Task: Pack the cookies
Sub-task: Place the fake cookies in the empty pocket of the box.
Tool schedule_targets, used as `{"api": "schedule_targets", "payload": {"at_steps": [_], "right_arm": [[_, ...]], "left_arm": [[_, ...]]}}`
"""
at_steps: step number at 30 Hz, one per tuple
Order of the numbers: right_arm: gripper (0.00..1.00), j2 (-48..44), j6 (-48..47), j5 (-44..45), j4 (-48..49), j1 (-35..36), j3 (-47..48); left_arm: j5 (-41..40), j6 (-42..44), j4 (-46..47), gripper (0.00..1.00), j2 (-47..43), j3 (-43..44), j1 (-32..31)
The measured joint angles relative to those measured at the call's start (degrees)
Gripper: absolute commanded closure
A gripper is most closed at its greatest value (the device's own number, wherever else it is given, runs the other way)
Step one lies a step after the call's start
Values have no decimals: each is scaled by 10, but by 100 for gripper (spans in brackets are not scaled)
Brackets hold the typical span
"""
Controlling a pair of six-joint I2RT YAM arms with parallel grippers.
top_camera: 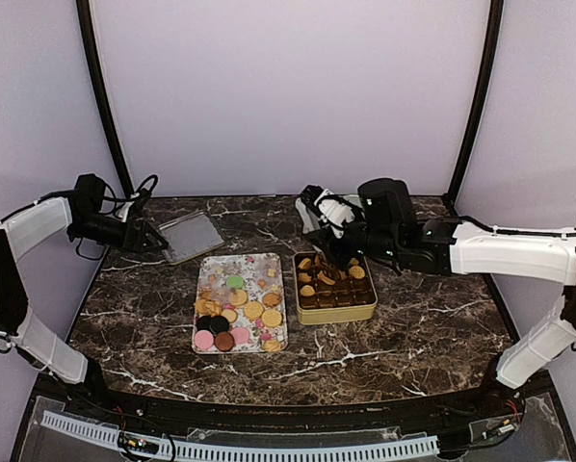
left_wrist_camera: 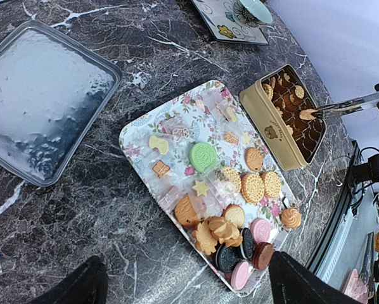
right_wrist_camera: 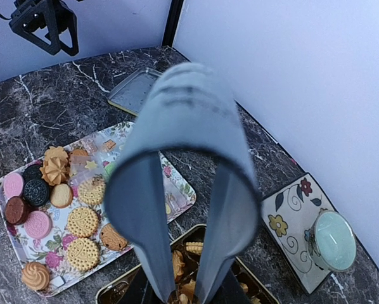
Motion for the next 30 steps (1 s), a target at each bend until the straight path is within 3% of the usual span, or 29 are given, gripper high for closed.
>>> {"api": "schedule_targets", "payload": {"at_steps": [10, 14, 21, 30], "right_arm": [[100, 27, -2, -6, 2, 0, 0], [75, 34, -2, -5, 1, 0, 0], [63, 35, 10, 10, 5, 1, 0], [69, 4, 35, 20, 26, 1, -1]], "left_arm": [[0, 0, 0, 9, 0, 0, 0], [0, 0, 0, 9, 0, 0, 0], [0, 0, 0, 10, 0, 0, 0], [0, 0, 0, 10, 0, 0, 0]]}}
